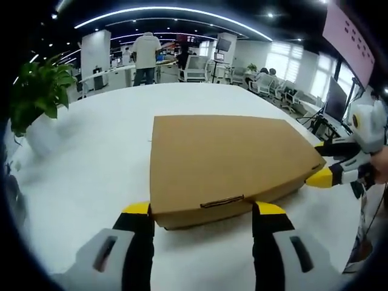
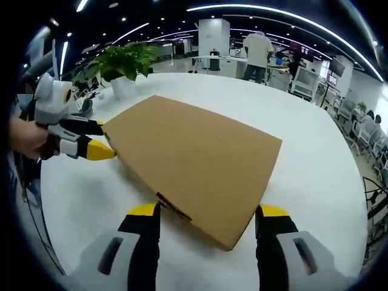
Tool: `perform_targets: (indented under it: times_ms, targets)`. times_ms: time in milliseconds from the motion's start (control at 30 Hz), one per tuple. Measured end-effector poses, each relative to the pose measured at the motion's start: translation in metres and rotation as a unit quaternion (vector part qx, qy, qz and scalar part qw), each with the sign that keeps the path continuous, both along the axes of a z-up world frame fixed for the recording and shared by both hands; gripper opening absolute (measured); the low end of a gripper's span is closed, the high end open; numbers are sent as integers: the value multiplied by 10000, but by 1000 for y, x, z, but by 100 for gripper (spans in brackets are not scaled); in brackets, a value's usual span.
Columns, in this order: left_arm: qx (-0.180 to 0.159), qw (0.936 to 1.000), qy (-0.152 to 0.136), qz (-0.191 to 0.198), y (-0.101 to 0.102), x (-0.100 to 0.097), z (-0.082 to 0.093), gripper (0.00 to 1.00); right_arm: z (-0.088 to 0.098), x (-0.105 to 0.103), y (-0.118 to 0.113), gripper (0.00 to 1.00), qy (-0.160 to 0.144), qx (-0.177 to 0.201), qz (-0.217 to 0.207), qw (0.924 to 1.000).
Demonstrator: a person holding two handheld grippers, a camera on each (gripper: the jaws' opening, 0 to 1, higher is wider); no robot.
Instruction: Operate the shoe box by opening the lid, removing the specified soft item, and placing it in the target area until the item is outside and the box remains undamaged.
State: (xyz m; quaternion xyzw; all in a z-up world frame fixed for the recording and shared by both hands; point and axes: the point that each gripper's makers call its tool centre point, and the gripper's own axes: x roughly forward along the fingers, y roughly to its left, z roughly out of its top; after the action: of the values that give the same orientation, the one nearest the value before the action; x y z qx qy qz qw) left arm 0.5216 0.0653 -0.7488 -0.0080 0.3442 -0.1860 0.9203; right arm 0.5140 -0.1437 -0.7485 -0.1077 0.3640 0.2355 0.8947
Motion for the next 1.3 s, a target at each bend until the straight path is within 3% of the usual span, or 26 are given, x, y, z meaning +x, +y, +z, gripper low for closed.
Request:
perform_targets:
  times_ms: [1300]
  targets:
    - [-25, 9988, -16, 482, 4, -31, 0, 64, -1, -12, 4, 61, -23, -54, 314, 9995]
